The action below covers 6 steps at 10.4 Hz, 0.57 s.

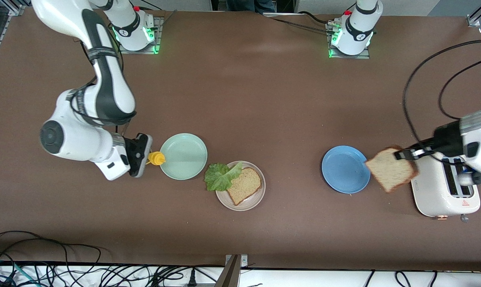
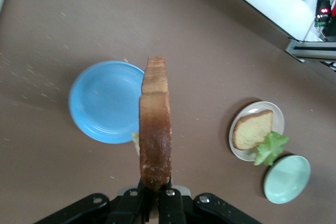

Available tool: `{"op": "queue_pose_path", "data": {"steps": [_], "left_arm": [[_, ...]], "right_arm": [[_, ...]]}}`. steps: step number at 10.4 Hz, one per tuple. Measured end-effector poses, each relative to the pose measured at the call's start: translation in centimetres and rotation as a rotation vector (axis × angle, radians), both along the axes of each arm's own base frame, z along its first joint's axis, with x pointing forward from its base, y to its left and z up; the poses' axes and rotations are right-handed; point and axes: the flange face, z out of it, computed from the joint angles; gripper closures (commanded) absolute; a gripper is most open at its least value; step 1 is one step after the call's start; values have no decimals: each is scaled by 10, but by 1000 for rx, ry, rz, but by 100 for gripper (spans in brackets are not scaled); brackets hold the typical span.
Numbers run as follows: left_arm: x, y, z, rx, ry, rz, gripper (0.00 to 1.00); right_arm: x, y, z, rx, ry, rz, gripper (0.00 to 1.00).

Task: Make sandwich on beige plate with both arms
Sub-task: 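Return the bottle with the right gripper while the left gripper carries bread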

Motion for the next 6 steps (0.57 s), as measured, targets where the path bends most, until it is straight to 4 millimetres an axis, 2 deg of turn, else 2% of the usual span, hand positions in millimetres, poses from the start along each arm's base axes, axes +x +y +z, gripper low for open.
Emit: {"op": "queue_pose_path", "data": {"steps": [4,6], "left_arm": [[18,-141,-47,-50,-37,163,100],[21,-203,-74,-115,-86,235,100]], "right_arm": [[-9,-77,-24,319,-41,100,100],[-16,-111,-41,471,-90,113,100]]}}
